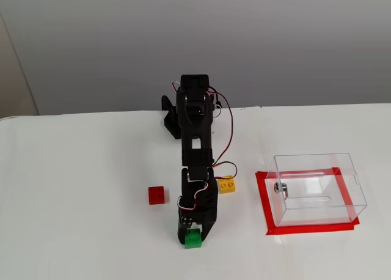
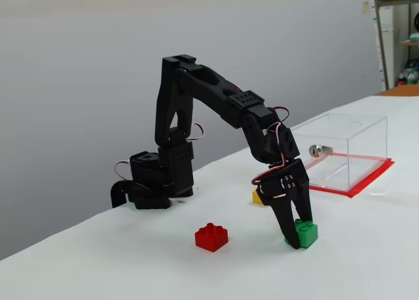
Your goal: Pick the green lego brick and place it into the transparent box
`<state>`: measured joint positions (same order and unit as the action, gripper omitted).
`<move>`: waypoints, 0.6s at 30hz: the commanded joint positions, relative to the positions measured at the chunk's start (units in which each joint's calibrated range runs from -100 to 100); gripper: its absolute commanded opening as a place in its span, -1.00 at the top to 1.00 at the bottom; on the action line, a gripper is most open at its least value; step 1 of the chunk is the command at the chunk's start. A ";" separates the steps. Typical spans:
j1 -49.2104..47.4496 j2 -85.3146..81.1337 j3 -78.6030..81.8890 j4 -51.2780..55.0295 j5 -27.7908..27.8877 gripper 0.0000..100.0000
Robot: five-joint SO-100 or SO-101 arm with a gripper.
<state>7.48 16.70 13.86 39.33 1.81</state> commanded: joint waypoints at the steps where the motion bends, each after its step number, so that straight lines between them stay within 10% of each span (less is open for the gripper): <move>1: 1.14 -5.29 -1.29 0.53 -0.19 0.79; 18: 1.65 -37.28 12.54 0.62 0.33 0.79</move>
<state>9.19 -12.81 24.62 40.02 1.81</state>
